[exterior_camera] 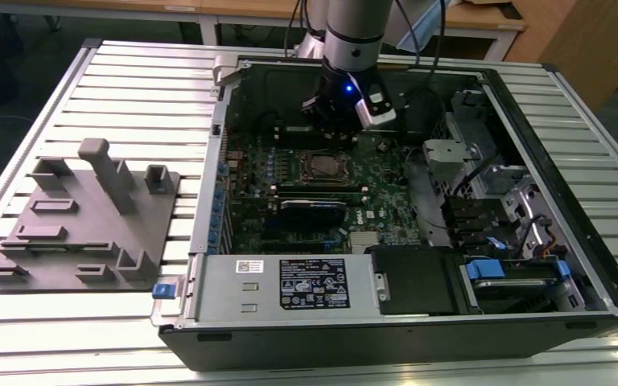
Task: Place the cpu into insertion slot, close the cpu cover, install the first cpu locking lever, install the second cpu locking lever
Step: 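Install the first cpu locking lever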
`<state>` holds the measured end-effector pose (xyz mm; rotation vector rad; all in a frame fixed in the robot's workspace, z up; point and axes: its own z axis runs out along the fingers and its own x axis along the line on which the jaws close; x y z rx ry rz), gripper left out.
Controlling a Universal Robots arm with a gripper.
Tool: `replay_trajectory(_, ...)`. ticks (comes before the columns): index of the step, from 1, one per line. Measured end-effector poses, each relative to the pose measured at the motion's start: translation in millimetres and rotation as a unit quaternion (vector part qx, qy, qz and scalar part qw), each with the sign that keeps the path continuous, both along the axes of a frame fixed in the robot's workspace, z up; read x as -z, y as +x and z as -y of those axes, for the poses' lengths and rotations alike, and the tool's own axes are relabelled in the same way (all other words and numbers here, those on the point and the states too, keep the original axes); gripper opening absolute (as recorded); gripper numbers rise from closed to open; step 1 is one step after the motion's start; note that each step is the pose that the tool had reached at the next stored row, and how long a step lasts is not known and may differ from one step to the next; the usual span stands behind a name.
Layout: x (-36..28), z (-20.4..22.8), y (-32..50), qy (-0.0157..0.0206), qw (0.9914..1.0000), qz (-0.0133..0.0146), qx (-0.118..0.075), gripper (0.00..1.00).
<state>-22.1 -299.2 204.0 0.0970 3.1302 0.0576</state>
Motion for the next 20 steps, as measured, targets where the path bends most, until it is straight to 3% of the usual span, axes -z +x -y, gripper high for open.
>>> replay_trajectory(20,3.5,1.8,1.1,-0.0002,1.00000,0.0000,0.000,0.10)
